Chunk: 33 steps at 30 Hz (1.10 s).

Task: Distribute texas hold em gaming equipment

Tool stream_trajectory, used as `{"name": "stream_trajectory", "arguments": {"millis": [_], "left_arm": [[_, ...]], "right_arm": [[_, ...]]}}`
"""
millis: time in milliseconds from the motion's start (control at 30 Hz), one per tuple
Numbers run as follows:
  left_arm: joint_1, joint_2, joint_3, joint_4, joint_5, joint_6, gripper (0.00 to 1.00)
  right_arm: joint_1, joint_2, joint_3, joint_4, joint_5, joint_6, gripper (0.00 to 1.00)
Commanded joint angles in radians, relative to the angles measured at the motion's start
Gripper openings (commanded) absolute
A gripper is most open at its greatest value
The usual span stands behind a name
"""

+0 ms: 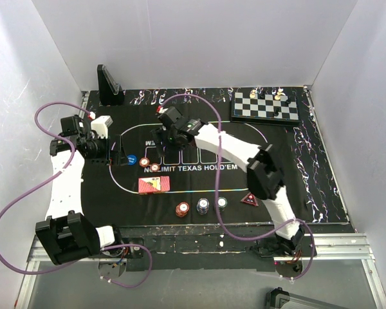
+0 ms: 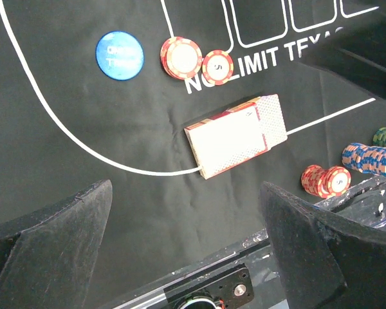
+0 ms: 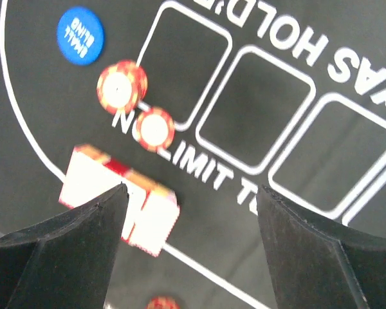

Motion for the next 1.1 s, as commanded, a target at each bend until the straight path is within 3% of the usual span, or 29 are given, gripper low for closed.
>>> {"name": "stream_trajectory", "arguments": {"millis": [0,233,433,900,1067], "left_arm": [[0.006,-0.050,0.045,-0.027,0.005,0.014,1.00],[0.008,-0.082,0.046,-0.044,-0.022,0.016,1.00],[0.008,-0.098,0.062,-0.062,-0.006,0.006,1.00],[0.008,-0.098,0.082,-0.081,0.018,-0.001,1.00],[0.006,-0.092,0.079,-0.075,0.016,0.000,1.00]], "right_arm": [[0.082,-0.236,-0.223,0.047,0.035,-0.035,0.88],[0.248,-0.408,-0.520,0.032,0.102,0.016,0.90],[0.294,-0.445,-0.658,0.048,0.111,0.086,0.91],[0.334,-0.428,-0.709,0.084,0.078,0.099,0.93],[0.346,-0.419,-0.720,0.075,0.081,0.114,0.89]]}}
